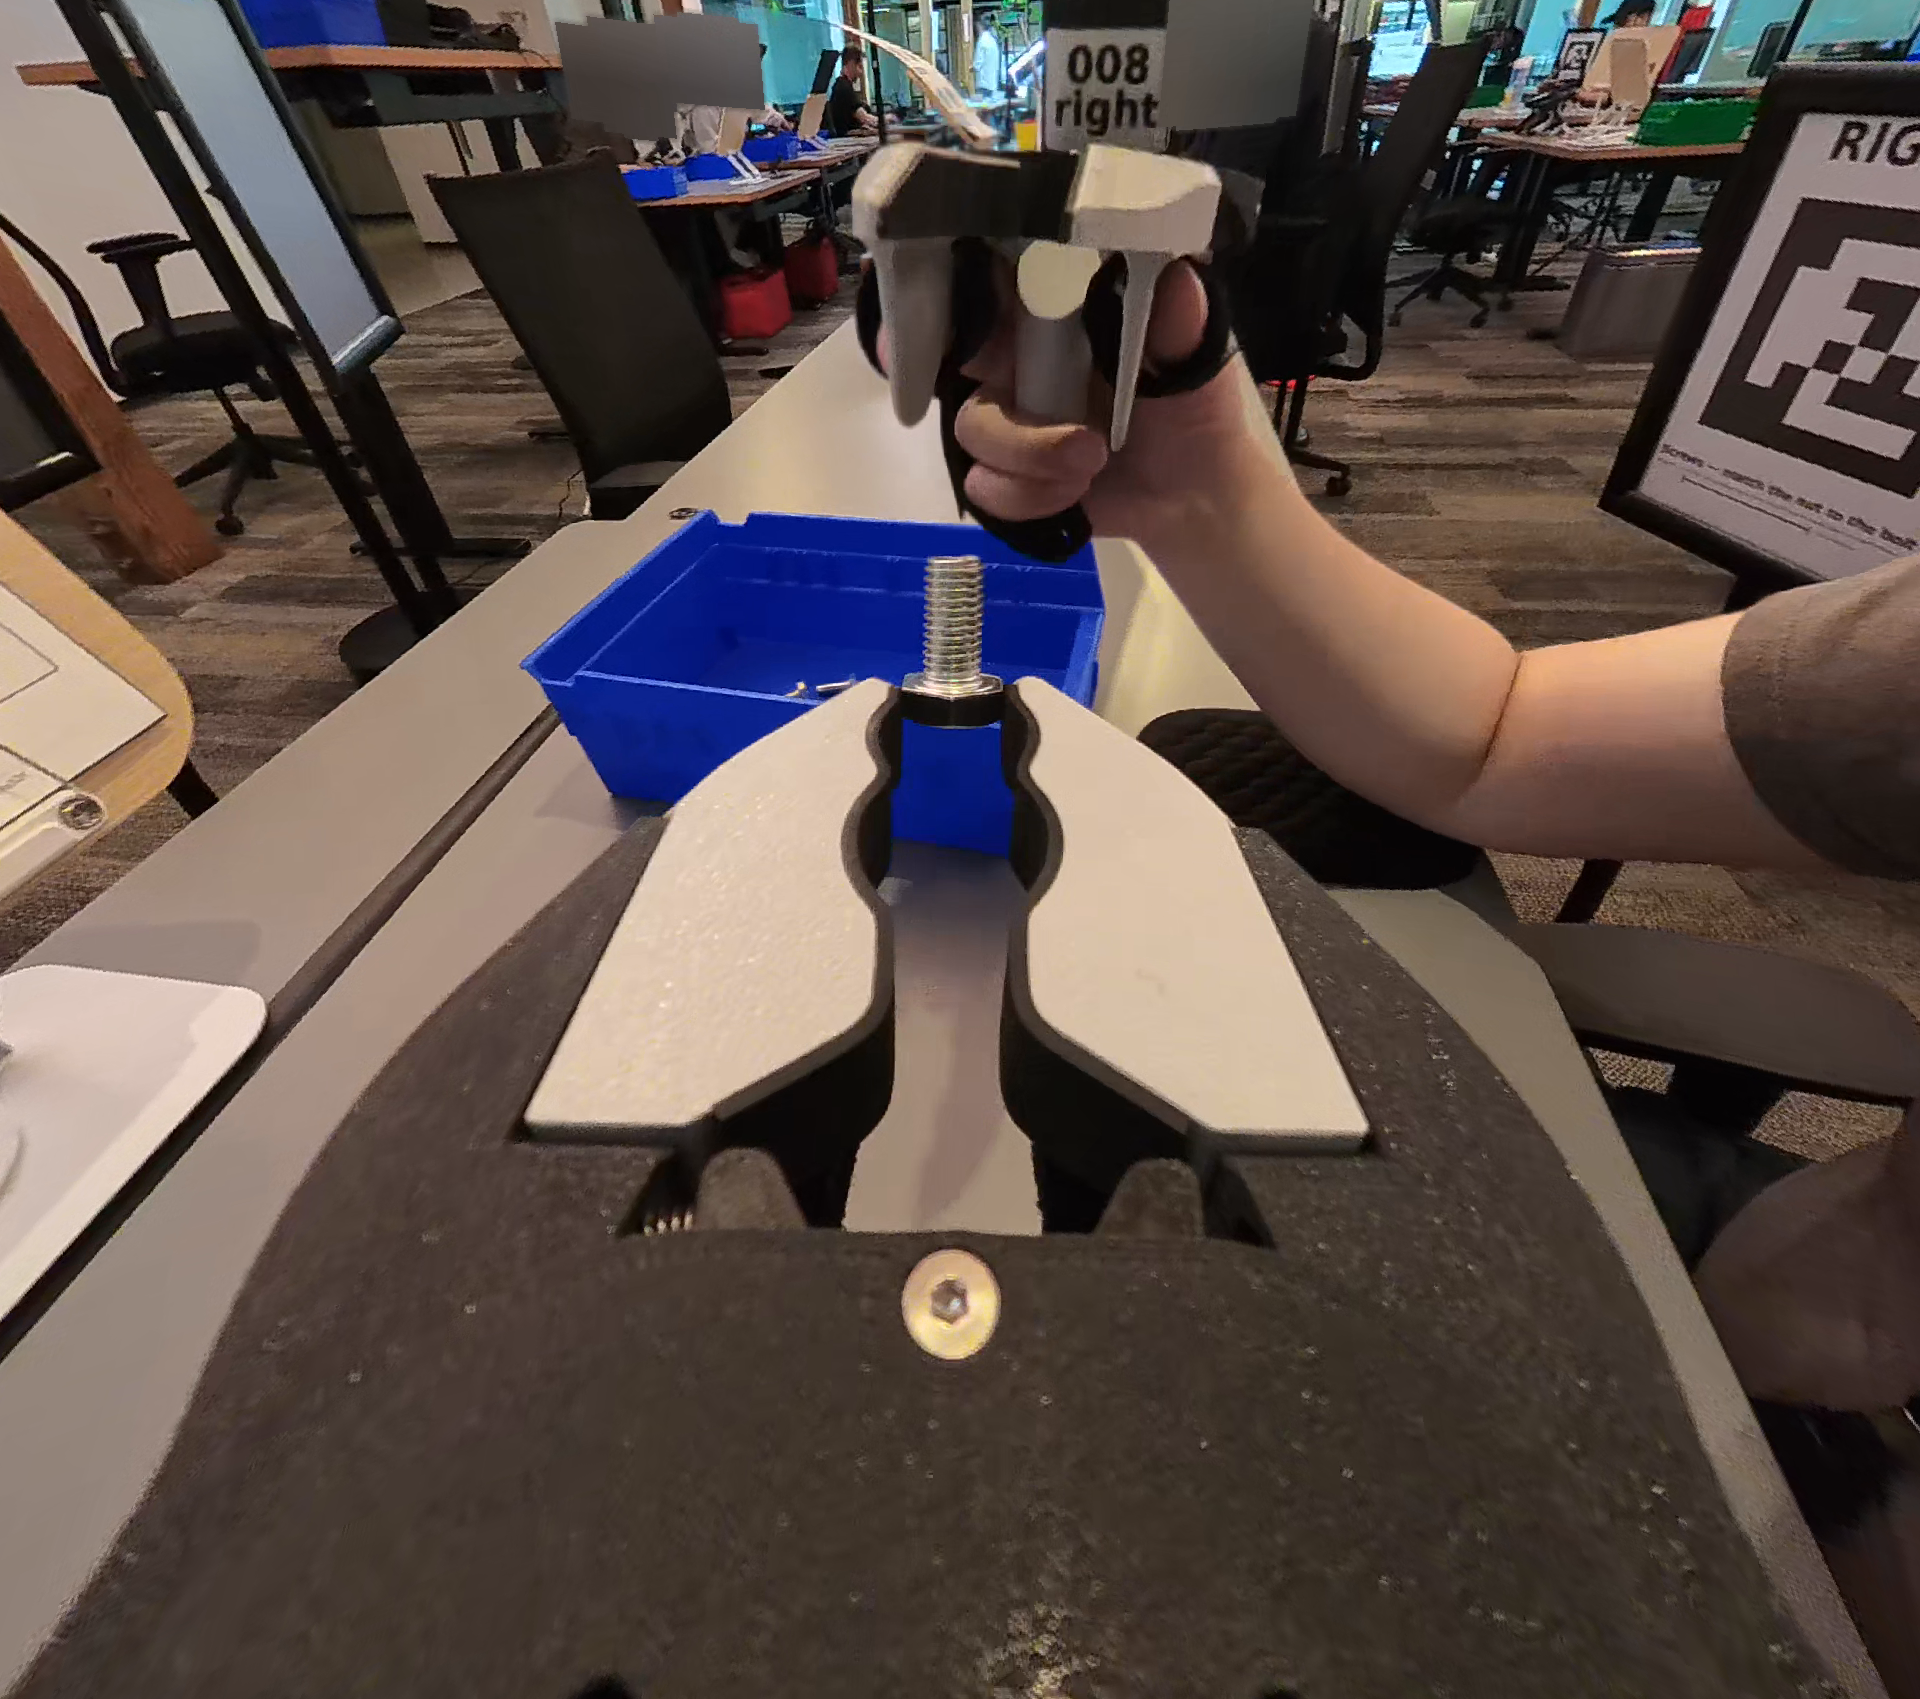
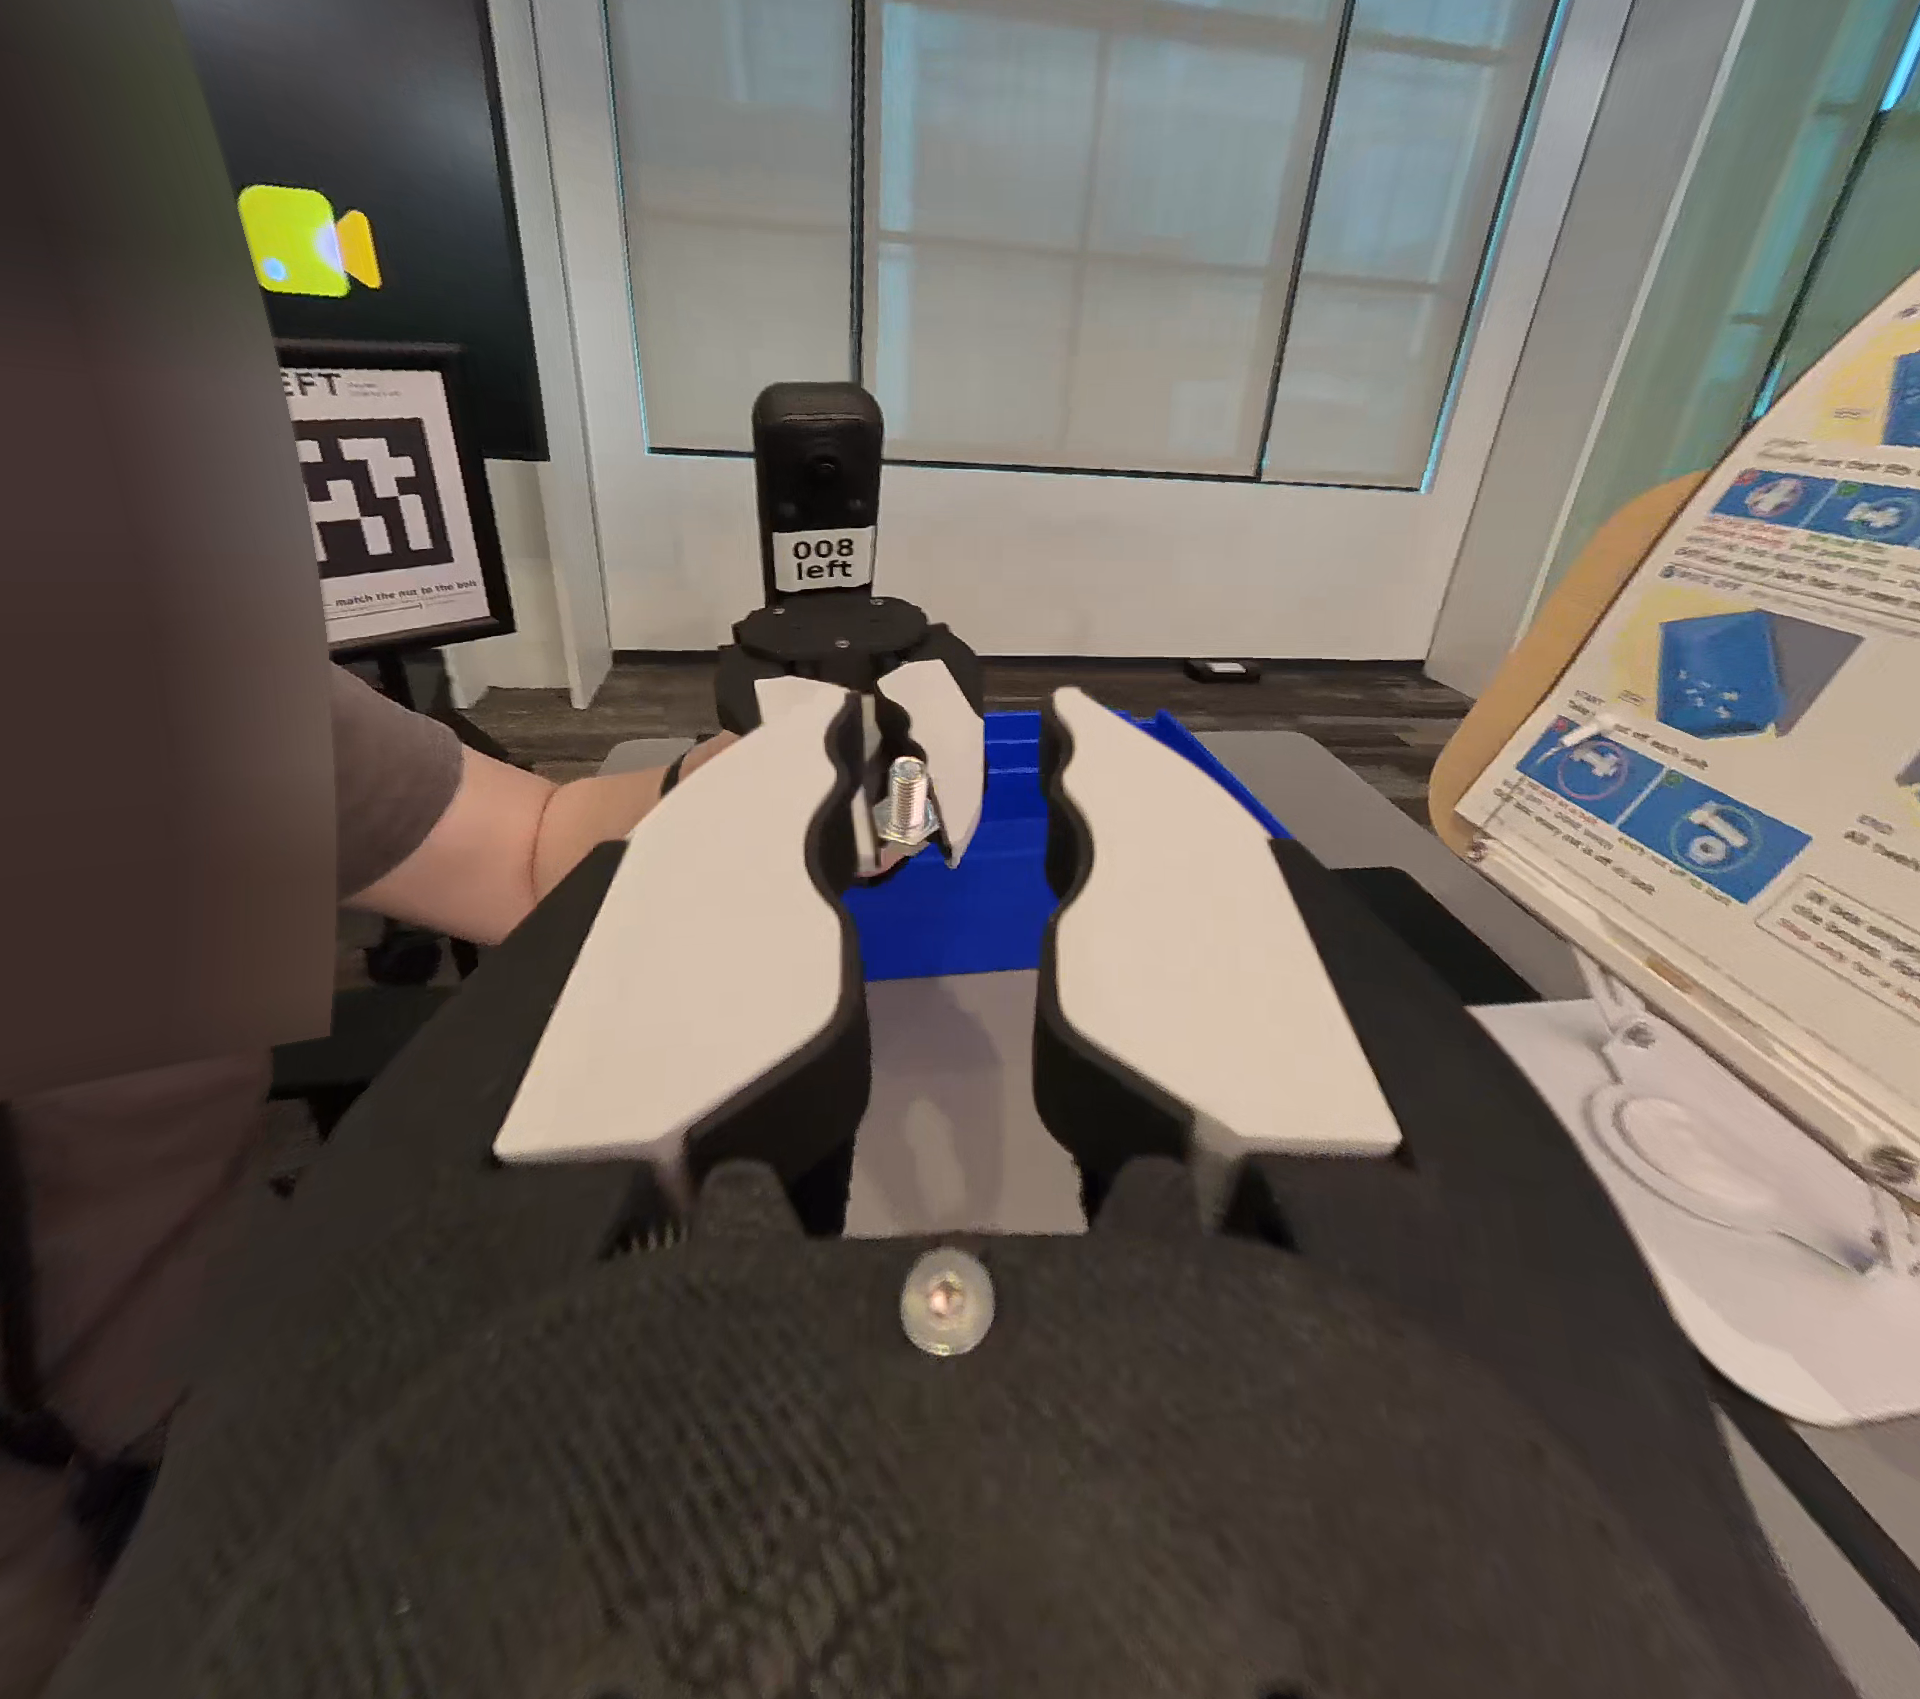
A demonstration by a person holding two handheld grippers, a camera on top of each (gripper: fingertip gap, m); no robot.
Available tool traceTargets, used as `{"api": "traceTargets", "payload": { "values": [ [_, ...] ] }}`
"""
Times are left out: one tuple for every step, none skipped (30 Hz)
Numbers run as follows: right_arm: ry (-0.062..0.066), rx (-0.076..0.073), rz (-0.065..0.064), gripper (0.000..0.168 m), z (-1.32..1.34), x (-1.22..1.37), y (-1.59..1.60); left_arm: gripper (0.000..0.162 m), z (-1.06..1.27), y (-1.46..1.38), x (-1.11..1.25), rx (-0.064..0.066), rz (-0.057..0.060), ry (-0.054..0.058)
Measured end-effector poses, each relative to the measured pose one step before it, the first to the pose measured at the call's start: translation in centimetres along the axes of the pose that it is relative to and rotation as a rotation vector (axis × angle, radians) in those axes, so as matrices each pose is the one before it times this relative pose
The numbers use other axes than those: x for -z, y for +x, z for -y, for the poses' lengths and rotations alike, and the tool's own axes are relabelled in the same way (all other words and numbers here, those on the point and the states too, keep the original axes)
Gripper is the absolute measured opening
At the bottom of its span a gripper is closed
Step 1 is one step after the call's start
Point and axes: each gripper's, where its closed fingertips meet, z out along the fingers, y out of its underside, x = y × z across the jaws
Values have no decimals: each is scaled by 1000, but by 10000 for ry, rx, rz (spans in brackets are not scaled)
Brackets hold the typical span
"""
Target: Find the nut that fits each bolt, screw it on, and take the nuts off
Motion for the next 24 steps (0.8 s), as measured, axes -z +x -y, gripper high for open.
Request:
{"api": "traceTargets", "payload": {
  "values": [
    [12, -160, 174, 33, -275, -454, -36, 17, -17, -261, 62, -2, 97, 5],
    [-54, -187, 141, 33, -355, -383, 21, 17, -66, -228, 62, -7, 81, -35],
    [-94, -131, 54, 33, -414, -326, 126, 17, -37, -193, 74, -10, 63, -19],
    [-89, -48, 29, 33, -380, -276, 118, 17, 3, -169, 69, 2, 48, 13],
    [-40, 2, 51, 33, -270, -232, 34, 17, 3, -132, 57, 30, 28, 12],
    [21, 1, 50, 33, -137, -180, 11, 17, 15, -115, 50, 33, 17, 22],
    [45, -30, 39, 33, -57, -133, 20, 17, 11, -93, 31, 28, 8, 23],
    [36, -63, 34, 33, -80, -125, 23, 17, -26, -67, 8, 24, -7, -1],
    [2, -77, 41, 32, -113, -102, 6, 17, -16, -44, 1, 23, -1, 5],
    [-27, -56, 13, 32, -144, -110, 16, 17, -33, -17, -15, 25, -8, -10],
    [-18, -13, -41, 32, -109, -97, 69, 17, -46, 9, -33, 4, -4, -15],
    [-2, 17, -38, 32, -89, -116, 25, 17, -7, -1, -14, -15, 18, 0],
    [8, 16, 8, 32, -79, -152, -67, 17, 4, 16, 0, -16, 18, 1],
    [8, -6, 45, 32, -74, -184, -112, 17, 23, 33, -9, -16, -1, 0],
    [-10, -15, 71, 32, -106, -230, -164, 17, 49, 25, 14, -6, 3, 23],
    [-44, -12, 70, 32, -199, -270, -141, 17, 55, 10, 15, 4, 4, 29],
    [-82, -12, 55, 32, -307, -318, -101, 17, 37, 4, 7, 4, 3, 22],
    [-105, -14, 41, 32, -391, -357, -63, 17, 9, 10, 8, 10, -12, 0],
    [-112, 0, 0, 32, -407, -373, 1, 17, 16, 30, 2, 21, -28, 6],
    [-136, 35, -32, 32, -443, -367, 38, 17, 69, 37, 16, 10, -15, 40],
    [-114, 70, -43, 32, -393, -327, 47, 17, 77, 23, 36, -3, -6, 32],
    [-52, 81, -26, 31, -279, -265, 1, 17, 73, 23, 45, -5, -8, 20],
    [-48, 43, 29, 31, -241, -232, -57, 17, 106, -1, 63, -6, 13, 40],
    [-26, 7, 49, 30, -176, -172, -66, 17, 94, 29, 48, 4, -3, 45]
  ]
}}
